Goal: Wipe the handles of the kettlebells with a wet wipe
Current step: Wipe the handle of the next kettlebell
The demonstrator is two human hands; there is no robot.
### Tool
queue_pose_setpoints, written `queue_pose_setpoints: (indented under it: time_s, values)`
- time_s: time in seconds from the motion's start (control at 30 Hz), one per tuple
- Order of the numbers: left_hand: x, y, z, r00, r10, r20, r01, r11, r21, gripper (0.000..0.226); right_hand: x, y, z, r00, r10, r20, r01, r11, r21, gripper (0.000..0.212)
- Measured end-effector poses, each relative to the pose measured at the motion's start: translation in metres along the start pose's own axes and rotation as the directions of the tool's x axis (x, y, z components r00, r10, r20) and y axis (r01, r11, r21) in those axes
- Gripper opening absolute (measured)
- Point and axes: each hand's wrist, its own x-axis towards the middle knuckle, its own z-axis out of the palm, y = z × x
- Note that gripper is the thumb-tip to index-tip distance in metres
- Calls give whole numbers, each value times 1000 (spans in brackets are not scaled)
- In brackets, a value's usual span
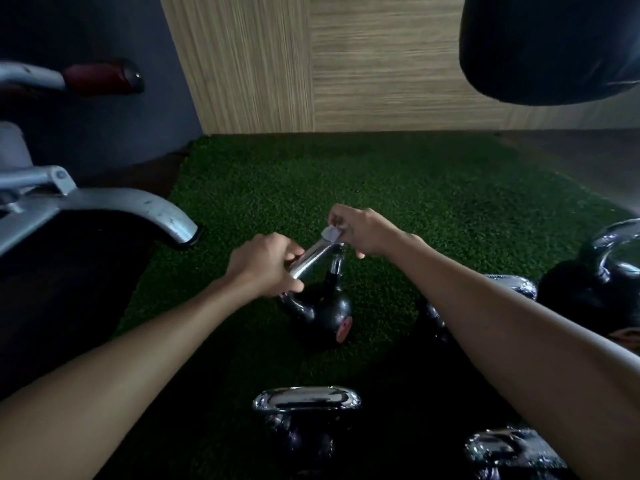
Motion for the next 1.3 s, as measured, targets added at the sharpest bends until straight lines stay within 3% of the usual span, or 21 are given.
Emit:
queue_pose_setpoints:
  time_s: [0.13, 0.2, 0.5, 0.67, 0.8, 1.2, 1.3]
  values:
    - [14, -31, -15, 995, 102, 8, -102, 981, 165, 63, -18, 4, 11, 997, 34, -63, -31, 998, 49, 14]
    - [20, -43, -16, 990, 140, -7, -135, 970, 204, 60, -28, 1, 23, 989, 30, -141, -30, 1000, 5, 24]
    - [16, -57, -4, 967, 252, -43, -251, 968, 20, 55, -59, -9, 30, 978, 19, -208, -39, 995, -93, 29]
    - [-5, -45, 4, 947, 313, -71, -311, 950, 44, 55, -85, 10, 24, 988, -3, -157, -11, 996, -87, 41]
    - [-14, -38, 6, 953, 275, -130, -271, 961, 49, 51, -81, 6, 23, 989, 11, -146, -32, 989, -142, 55]
    - [-12, -38, -1, 948, 308, -83, -301, 949, 95, 55, -73, 4, 23, 991, 48, -127, -58, 995, -76, 36]
    - [-11, -37, 0, 946, 314, -78, -310, 949, 60, 53, -77, 1, 28, 985, 84, -148, -94, 993, -67, 40]
